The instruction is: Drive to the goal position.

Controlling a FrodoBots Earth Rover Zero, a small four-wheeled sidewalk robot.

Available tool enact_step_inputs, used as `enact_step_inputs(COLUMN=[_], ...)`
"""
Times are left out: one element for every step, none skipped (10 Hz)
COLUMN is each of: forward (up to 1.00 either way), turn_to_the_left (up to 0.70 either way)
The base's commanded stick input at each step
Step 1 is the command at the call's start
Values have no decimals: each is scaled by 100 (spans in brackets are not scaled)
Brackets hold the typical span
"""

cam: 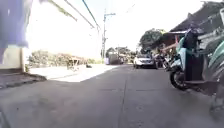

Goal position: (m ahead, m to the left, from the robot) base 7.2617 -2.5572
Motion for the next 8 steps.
enact_step_inputs(forward=[79, 78, 78, 78, 78, 79, 79, 78], turn_to_the_left=[-13, -23, -30, -16, -1, -1, -1, -9])
